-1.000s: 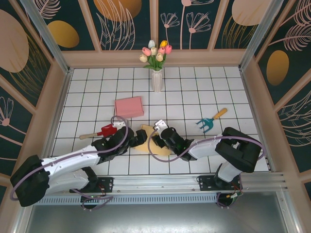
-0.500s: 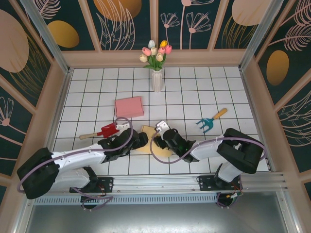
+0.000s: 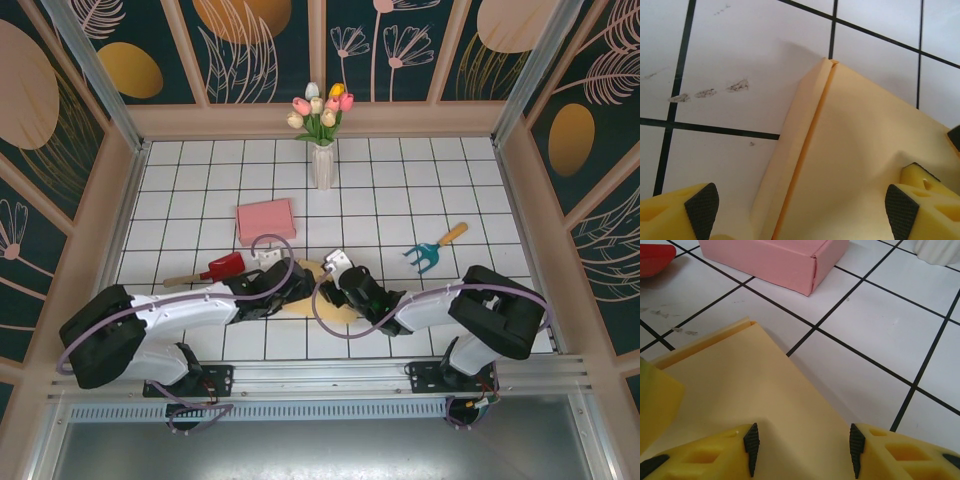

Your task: Fold the paper box

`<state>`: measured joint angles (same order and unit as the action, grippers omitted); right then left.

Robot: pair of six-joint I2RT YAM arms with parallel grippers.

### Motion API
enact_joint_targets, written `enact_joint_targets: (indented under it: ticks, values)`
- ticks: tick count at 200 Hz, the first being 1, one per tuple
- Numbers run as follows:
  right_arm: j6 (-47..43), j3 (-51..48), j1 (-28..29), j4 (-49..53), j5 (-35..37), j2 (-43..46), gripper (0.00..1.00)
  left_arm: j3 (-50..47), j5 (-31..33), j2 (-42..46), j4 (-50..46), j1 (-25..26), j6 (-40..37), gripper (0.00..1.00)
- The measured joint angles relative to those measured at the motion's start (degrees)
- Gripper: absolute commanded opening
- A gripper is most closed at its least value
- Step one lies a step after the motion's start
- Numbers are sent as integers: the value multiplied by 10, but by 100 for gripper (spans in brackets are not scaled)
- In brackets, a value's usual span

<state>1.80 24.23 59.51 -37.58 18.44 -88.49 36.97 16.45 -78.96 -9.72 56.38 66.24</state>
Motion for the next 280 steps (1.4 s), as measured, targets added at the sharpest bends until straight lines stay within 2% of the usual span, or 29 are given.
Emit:
enact_joint_targets:
  ticks: [26,45,141,220,280]
  values:
    - [0,-2,-6,-11,9,-7,54,30,11,-27,-30,4,21,88]
    - [0,-3,-6,-18,12,-10,53,33,8,-42,-31,5,33,81]
    - [3,-9,-6,-32,9,-10,54,31,4,-50,-29,27,76,77]
    - [27,-24,-5,-5,-18,33,53,-5,-28,-26,23,38,103,69]
    - [40,-27,-5,-4,-20,33,54,-21,-38,-26,58,38,123,67]
